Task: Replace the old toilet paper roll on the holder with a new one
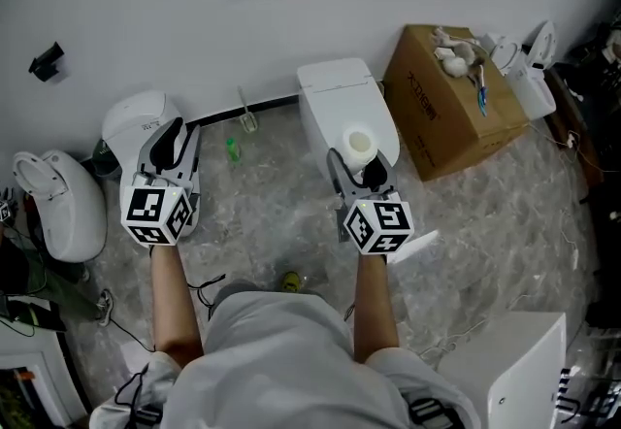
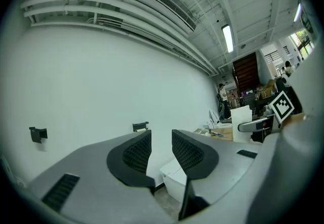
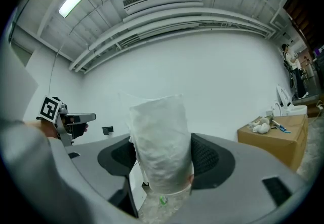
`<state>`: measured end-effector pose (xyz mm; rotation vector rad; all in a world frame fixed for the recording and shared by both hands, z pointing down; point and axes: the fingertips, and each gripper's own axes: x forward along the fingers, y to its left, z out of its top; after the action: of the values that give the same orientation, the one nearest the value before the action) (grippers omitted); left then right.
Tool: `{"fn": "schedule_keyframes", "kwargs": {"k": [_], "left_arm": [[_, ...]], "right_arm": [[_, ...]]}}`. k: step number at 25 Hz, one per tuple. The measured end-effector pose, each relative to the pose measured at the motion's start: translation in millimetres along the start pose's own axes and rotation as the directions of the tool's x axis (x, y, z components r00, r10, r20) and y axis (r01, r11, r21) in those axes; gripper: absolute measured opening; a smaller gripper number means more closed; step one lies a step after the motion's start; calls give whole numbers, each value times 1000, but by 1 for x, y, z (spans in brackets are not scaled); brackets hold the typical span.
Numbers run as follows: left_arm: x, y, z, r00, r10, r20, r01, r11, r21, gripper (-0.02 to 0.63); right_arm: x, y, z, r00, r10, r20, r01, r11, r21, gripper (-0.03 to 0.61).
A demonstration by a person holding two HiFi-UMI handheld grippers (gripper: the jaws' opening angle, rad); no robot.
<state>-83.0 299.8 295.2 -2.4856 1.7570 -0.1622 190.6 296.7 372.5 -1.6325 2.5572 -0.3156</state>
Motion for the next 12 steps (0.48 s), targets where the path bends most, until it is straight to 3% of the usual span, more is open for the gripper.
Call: {"fn": "schedule_keyframes", "kwargs": {"k": [12], "left_arm": [[70, 26, -29, 1000, -15, 3, 15, 999, -33, 123]], "right_arm": [[71, -36, -4, 1000, -2, 27, 1, 999, 43, 311]]}}
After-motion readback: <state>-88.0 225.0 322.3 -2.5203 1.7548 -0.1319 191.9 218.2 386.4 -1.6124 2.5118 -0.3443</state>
